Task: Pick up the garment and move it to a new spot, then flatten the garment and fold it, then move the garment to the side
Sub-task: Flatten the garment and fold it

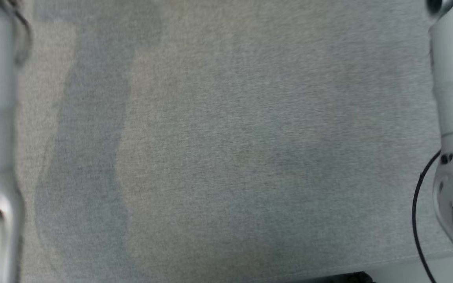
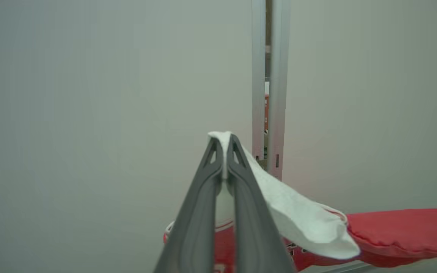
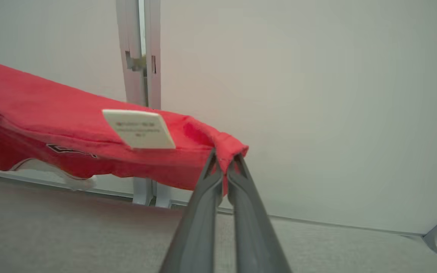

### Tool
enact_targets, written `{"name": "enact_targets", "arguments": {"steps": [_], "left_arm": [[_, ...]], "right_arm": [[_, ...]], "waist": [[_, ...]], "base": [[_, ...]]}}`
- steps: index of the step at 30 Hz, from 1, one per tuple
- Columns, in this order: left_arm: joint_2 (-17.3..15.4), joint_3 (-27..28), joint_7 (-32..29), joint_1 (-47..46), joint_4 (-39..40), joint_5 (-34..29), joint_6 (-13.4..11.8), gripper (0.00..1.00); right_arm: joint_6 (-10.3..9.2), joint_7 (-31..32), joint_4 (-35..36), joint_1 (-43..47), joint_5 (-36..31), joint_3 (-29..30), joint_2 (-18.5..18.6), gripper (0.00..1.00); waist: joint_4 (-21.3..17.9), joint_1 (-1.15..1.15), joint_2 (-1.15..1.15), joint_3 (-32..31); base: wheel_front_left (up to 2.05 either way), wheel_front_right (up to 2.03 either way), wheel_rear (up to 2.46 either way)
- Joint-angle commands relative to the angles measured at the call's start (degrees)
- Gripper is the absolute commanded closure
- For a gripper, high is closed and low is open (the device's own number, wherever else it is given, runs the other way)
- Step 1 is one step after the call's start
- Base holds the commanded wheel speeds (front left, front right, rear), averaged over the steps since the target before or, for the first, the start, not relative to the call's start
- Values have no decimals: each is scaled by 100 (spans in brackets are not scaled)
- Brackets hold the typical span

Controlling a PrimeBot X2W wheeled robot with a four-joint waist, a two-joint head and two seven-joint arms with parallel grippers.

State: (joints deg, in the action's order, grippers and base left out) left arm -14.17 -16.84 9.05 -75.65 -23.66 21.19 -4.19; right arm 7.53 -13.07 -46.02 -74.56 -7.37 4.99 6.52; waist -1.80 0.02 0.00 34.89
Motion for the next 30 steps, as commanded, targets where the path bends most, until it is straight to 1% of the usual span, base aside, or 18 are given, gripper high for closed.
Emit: {"name": "enact_targets", "arguments": {"steps": [1, 4, 6, 10, 17, 22, 27, 30], "left_arm": [[86, 77, 185, 243, 20, 159, 25, 100], [200, 138, 440, 927, 118, 322, 95, 100], [257, 170, 528, 1312, 293, 414, 129, 100], [250, 211, 588, 1979, 842, 429, 178, 100], [187, 316, 621, 3332, 1923, 374, 108, 100], [171, 527, 621, 4530, 2610, 352, 6, 100], [315, 768, 620, 5813, 3198, 437, -47, 100], [347, 804, 621, 6521, 3429, 385, -102, 100]], "right_arm": [[-9, -97, -140, 122, -37, 30, 16, 100], [-9, -194, -447, 326, 112, 48, 38, 100], [-9, -216, -486, 484, 278, 32, 40, 100], [-9, -213, -20, 871, 700, -26, 89, 100], [-9, -216, 818, 1878, 1526, -219, 128, 100], [-9, -217, 1374, 2786, 2028, -244, 84, 100], [-9, -217, 1856, 3746, 2361, -354, -7, 100], [-9, -218, 2124, 4283, 2485, -407, -53, 100]], "waist": [[407, -2, 0, 472], [437, -2, 0, 472], [426, -2, 0, 428], [372, -2, 0, 278], [263, -2, 0, -158], [181, -2, 0, -643], [92, -2, 0, -1252], [66, -2, 0, -1630]], "base": [[0, 0, 0], [0, 0, 0], [0, 0, 0], [0, 0, 0], [0, 0, 0], [0, 0, 0], [0, 0, 0], [0, 0, 0]]}}
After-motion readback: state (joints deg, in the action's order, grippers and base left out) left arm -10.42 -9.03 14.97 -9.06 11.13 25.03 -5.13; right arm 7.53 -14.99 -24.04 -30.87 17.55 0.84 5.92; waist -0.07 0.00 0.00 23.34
